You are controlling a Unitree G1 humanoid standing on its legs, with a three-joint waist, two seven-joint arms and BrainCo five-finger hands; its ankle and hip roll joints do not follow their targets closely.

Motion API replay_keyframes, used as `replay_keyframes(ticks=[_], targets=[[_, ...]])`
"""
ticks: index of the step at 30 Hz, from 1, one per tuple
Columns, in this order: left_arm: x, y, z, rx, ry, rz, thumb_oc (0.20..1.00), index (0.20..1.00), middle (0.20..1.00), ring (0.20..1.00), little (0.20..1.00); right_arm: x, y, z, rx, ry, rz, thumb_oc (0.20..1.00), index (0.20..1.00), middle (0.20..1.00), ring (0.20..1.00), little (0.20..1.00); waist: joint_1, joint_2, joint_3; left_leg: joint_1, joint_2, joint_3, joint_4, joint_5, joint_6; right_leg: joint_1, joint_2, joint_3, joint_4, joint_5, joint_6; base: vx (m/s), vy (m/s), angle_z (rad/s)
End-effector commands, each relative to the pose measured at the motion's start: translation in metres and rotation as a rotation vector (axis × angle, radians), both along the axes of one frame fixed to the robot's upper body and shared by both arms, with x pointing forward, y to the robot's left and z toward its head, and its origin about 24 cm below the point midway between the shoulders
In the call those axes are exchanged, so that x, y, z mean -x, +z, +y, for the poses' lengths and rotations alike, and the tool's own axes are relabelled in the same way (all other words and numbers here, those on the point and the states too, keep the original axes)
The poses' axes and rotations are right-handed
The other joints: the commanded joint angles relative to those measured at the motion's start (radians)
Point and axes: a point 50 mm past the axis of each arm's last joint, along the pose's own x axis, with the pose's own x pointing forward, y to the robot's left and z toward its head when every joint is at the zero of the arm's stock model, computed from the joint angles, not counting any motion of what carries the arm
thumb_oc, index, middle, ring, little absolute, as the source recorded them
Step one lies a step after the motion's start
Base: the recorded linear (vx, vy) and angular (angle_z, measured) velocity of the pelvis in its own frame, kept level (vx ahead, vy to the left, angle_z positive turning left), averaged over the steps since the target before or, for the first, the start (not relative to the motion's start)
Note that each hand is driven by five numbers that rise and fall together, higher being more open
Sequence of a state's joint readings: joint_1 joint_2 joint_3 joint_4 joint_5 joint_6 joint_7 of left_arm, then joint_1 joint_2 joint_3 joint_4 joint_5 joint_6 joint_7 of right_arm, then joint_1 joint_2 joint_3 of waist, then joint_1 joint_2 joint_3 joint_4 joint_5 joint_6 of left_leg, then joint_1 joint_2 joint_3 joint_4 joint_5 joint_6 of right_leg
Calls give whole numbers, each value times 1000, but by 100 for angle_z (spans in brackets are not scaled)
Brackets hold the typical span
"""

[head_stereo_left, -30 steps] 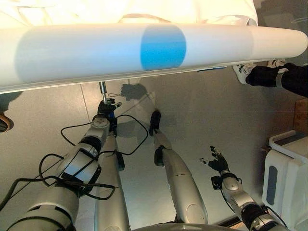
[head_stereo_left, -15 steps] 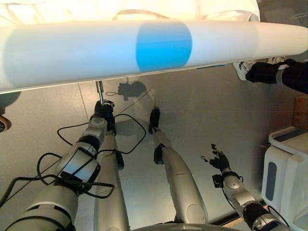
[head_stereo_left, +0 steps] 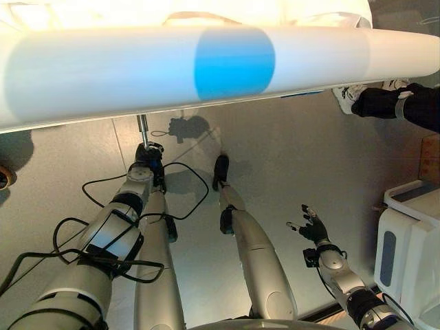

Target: Raise the hospital bed

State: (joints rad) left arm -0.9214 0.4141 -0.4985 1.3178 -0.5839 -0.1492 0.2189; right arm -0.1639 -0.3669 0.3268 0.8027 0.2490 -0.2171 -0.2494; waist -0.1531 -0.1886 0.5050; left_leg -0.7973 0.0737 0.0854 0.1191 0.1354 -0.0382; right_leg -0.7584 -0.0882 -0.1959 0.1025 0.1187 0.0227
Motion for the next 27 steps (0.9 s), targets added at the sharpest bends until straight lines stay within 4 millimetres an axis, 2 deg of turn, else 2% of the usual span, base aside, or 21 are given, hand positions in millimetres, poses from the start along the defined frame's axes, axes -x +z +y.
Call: replay_keyframes(ticks=[1, 8, 12, 18, 27], targets=[[-6, 10, -11, 29, -31, -67, 200, 200, 200, 200, 200, 30, -2, -32, 55, -48, 19, 1000, 1000, 1000, 1000, 1000, -2, 12, 15, -49, -19, 10, 21, -20, 18, -48, 2, 37, 36, 21, 53, 0, 0, 0], [-4, 5, -12, 72, -24, -64, 200, 200, 200, 200, 200, 29, -2, -32, 64, -44, 26, 1000, 1000, 1000, 1000, 1000, -3, 10, 15, -48, -16, 9, 26, -21, 18, -48, 4, 37, 38, 22, 54, -1, 1, -2], [0, -1, -4, 97, 15, -48, 200, 200, 200, 200, 200, 29, -1, -35, 68, -54, 22, 1000, 1000, 1000, 1000, 1000, 1, 11, 15, -50, -18, 4, 29, -20, 19, -47, 1, 27, 42, 20, 54, 0, 0, 0], [14, -12, 25, 112, 102, -24, 200, 200, 200, 200, 200, 31, -4, -38, 67, -66, 40, 1000, 1000, 1000, 1000, 1000, 20, 7, 15, -44, -24, -3, 31, -24, 22, -31, -8, 11, 42, 22, 61, 1, 1, 1], [24, -12, 50, 116, 163, -32, 200, 200, 200, 200, 200, 34, -11, -34, 59, -55, 81, 1000, 1000, 1000, 1000, 1000, 38, -8, 14, -34, -31, -11, 45, -38, 28, 8, -16, -3, 34, 28, 72, 3, 30, 9]])
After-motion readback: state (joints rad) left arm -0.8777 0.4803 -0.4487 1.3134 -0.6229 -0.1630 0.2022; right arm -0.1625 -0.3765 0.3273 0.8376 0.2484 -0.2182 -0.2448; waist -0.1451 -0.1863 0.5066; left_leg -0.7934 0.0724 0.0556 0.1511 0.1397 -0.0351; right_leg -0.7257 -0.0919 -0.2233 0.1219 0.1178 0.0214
